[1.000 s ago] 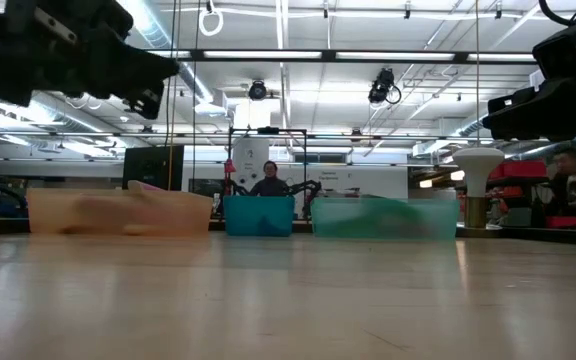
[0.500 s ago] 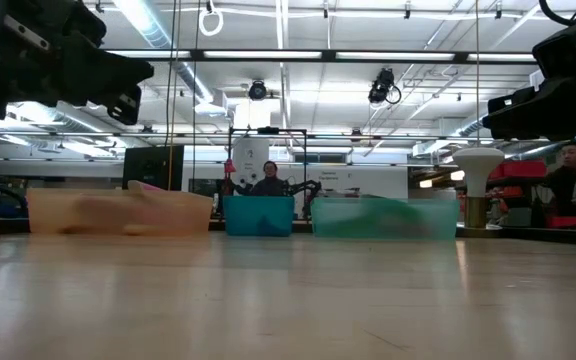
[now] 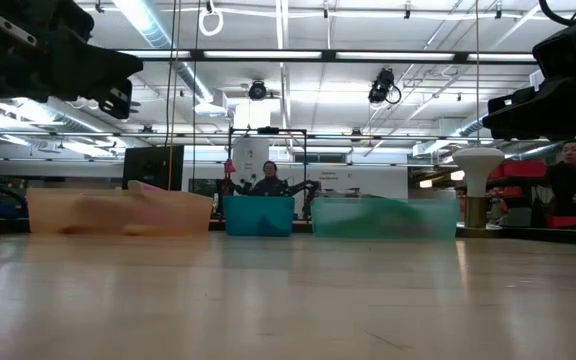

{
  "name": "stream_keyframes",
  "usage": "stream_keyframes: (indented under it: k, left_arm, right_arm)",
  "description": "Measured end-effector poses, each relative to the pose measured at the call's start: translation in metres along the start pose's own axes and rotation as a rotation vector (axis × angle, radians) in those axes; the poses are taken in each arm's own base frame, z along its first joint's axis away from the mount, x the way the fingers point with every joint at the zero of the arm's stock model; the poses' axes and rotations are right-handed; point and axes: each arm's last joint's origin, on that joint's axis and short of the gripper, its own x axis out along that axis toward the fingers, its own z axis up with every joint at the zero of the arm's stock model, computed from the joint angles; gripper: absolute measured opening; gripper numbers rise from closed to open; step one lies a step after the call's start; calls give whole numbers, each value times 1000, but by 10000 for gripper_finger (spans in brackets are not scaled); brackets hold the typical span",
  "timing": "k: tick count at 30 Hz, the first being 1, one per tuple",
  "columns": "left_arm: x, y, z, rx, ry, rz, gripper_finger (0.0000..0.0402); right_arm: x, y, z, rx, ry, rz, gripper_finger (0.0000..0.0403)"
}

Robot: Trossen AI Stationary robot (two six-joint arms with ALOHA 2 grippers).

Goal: Pick and place Stapler, Stapler remover, tape
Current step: Return to Home Position

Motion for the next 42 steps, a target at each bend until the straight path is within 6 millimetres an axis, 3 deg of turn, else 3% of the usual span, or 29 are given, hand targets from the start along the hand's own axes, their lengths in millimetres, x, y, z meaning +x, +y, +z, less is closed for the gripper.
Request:
stream_keyframes:
  k: [32, 42]
  left_arm:
    - [-28, 0, -8, 1, 81, 81, 0]
    - [-32, -1, -3, 2, 20, 78, 0]
  right_arm:
    - [0, 0, 0, 0, 1, 0, 25]
    - [0, 0, 0, 0, 1, 0, 25]
